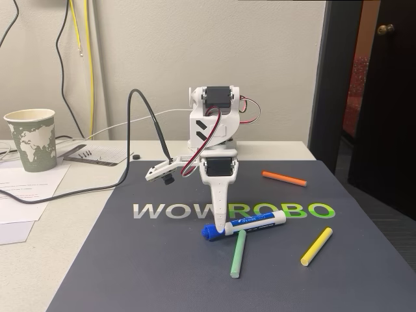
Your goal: Pick up the blue marker.
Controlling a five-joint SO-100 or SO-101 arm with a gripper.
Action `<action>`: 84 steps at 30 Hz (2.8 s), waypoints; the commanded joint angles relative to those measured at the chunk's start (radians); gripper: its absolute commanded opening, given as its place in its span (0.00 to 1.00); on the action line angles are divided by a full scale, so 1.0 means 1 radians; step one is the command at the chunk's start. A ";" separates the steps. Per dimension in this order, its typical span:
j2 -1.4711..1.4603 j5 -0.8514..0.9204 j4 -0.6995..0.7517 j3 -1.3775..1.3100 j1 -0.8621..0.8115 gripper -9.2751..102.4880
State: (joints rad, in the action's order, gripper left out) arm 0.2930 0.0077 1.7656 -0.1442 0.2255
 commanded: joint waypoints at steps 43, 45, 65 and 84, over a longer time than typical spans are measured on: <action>-0.044 0.319 0.052 -0.130 0.100 0.33; -0.046 0.348 0.061 -0.130 0.100 0.34; -0.054 0.449 0.124 -0.126 0.110 0.35; -0.066 0.541 0.169 -0.126 0.107 0.29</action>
State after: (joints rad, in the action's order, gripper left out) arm 0.2102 0.5476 1.8561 -0.2332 0.3267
